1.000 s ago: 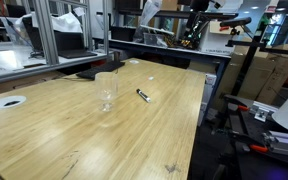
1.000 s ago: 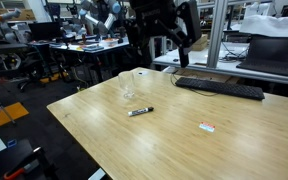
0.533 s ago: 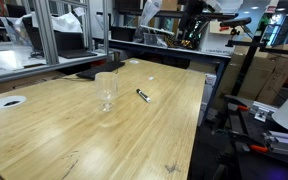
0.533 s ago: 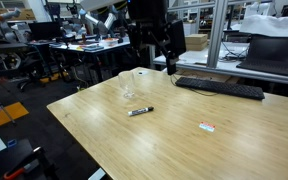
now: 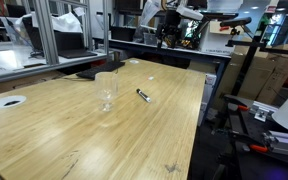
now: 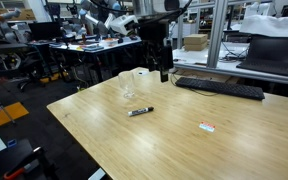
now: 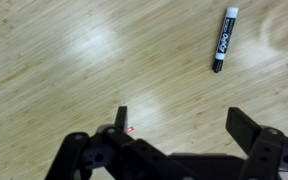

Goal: Pick up the marker and place it in the cup

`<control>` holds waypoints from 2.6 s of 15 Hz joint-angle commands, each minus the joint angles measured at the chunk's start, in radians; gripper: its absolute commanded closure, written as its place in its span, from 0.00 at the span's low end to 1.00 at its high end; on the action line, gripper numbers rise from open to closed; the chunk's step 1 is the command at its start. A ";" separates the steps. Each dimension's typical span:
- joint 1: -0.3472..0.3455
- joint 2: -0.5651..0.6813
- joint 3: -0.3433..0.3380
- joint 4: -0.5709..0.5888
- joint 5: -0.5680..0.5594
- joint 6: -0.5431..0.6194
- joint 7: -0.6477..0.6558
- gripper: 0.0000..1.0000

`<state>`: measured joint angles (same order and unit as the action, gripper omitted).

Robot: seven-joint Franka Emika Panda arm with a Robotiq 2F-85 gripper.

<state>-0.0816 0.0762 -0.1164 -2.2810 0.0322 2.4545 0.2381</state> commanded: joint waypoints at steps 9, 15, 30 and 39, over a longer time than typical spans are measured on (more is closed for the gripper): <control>0.079 0.218 0.061 0.263 0.017 -0.317 0.114 0.00; 0.035 0.275 0.080 0.365 0.146 -0.426 -0.122 0.00; 0.032 0.530 0.101 0.519 0.401 -0.429 -0.007 0.00; 0.092 0.666 0.066 0.654 0.287 -0.454 0.221 0.00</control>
<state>-0.0069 0.7084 -0.0312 -1.6757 0.3666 2.0595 0.4174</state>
